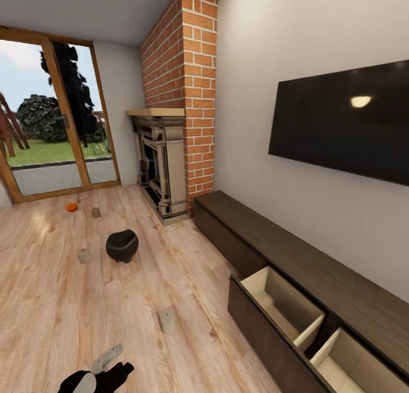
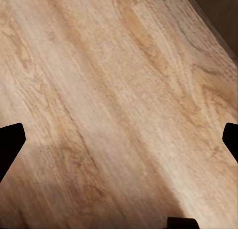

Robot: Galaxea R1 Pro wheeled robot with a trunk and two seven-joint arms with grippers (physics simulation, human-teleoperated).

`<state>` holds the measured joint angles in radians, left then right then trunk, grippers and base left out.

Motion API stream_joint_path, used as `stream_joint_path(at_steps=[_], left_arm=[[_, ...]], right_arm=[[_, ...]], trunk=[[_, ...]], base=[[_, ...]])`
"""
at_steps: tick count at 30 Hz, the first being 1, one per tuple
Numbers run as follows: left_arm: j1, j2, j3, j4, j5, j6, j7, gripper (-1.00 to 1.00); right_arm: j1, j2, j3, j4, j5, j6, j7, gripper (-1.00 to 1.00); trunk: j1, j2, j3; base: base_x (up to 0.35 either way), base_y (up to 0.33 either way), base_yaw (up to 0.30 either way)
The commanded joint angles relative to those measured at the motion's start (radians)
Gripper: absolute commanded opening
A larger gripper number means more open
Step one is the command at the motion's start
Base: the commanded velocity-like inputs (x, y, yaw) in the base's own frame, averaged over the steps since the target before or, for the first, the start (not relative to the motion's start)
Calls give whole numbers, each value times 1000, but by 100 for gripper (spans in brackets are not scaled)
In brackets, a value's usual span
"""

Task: Place each of the two pumpkins and all three candles from the living room inside a cabinet in the living room (use any cabinet), then make sure every cabinet is closed, and position the cauldron so it is next to a table in the living room.

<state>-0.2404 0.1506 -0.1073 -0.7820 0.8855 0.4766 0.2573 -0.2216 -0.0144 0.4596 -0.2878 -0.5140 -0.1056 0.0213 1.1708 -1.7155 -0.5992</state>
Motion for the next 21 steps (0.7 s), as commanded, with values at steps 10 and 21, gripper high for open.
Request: stream_joint_path(at_steps=[10,21], left_arm=[[0,1,-6,-2,10,0,10,100],[0,1,-5,-2,12,0,10,100]], right_arm=[[-1,-2,7,-1,-11,-5,5,100],[-1,-1,7,0,-11,-5,3,100]], trunk=[[0,-1,-1],[0,-1,-1]], base=[[169,0,6],[131,58,0]])
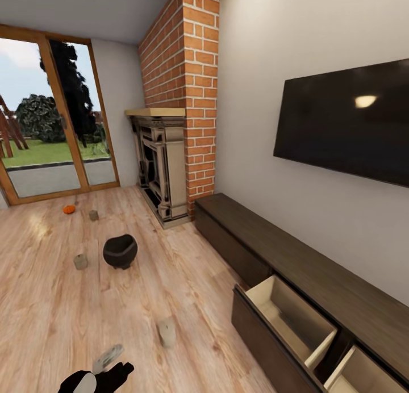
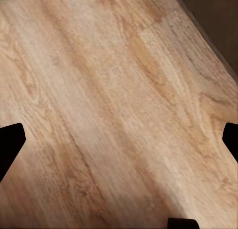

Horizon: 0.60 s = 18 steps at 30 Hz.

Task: Place each of the two pumpkins and all three candles from the living room inside a cabinet in the living room (use any cabinet), then make sure every cabinet is closed, and position the cauldron so it is next to a table in the living room.

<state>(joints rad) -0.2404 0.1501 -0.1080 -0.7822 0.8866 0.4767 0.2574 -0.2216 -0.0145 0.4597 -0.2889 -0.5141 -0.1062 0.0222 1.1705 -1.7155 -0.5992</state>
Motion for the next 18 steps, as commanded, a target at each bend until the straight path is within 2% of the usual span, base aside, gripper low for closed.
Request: stream_joint_path(at_steps=[1,8,18], left_arm=[[0,1,-5,-2,11,0,9,100],[0,0,-5,-2,11,0,9,100],[0,0,-5,-2,11,0,9,100]], right_arm=[[-1,0,7,1,-11,-4,2,100],[-1,1,8,2,-11,-4,2,100],[-1,1,8,4,-11,-4,2,100]], trunk=[[0,0,-1],[0,0,0],[0,0,0]], base=[[75,56,0],[20,15,34],[1,0,250]])
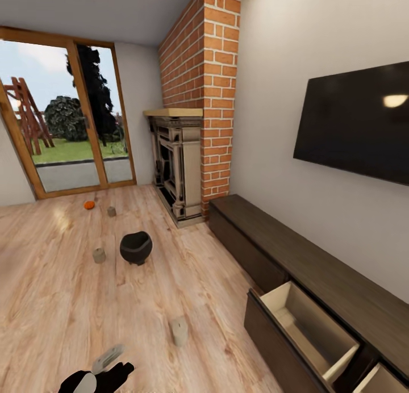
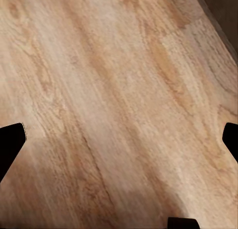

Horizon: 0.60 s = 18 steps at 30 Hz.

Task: Place each of the two pumpkins and all three candles from the living room inside a cabinet in the living room (use any cabinet), then make sure every cabinet is closed, and position the cauldron so it is next to a table in the living room.

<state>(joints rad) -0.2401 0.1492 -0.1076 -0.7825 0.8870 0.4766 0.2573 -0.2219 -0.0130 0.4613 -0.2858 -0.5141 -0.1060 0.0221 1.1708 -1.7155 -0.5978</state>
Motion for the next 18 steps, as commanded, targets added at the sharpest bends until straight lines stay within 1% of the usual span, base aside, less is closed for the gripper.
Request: stream_joint_path(at_steps=[1,5,7,11,18], left_arm=[[-1,1,-5,-1,10,0,10,100],[-1,1,-6,-1,10,0,10,100],[-1,2,-6,-1,9,0,10,100],[-1,2,-6,-1,9,0,10,100],[-1,3,-6,-1,9,0,10,100]], right_arm=[[-1,-1,7,0,-11,-4,2,100],[-1,-1,7,0,-11,-4,2,100],[-1,-1,7,0,-10,-4,2,100],[-1,-1,7,0,-11,-4,2,100],[-1,-2,7,0,-11,-4,4,100]], trunk=[[0,-1,-1],[0,-1,-1],[0,-1,-1],[0,-1,-1],[0,-1,-1]], base=[[0,0,271],[11,0,272],[129,0,272],[275,0,272],[336,0,272]])
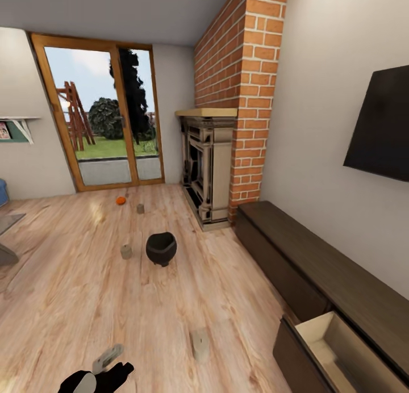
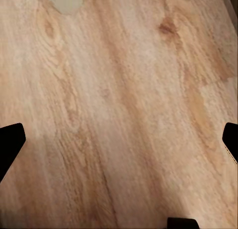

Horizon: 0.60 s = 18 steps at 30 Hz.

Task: Place each of the two pumpkins and all three candles from the living room inside a cabinet in the living room (use any cabinet), then make sure every cabinet is closed, and position the cauldron so it is next to a table in the living room.

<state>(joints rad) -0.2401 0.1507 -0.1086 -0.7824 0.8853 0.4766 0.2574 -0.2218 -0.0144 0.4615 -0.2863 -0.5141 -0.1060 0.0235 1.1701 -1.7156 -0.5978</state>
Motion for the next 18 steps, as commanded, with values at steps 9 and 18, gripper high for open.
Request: stream_joint_path(at_steps=[9,18], left_arm=[[-1,0,-5,-1,11,0,10,100],[-1,0,-5,-1,11,0,10,100]], right_arm=[[-1,-1,6,-1,-11,-4,1,100],[-1,-1,6,1,-11,-4,1,100]], trunk=[[1,0,-1],[1,0,-1]], base=[[342,0,202],[212,0,256]])
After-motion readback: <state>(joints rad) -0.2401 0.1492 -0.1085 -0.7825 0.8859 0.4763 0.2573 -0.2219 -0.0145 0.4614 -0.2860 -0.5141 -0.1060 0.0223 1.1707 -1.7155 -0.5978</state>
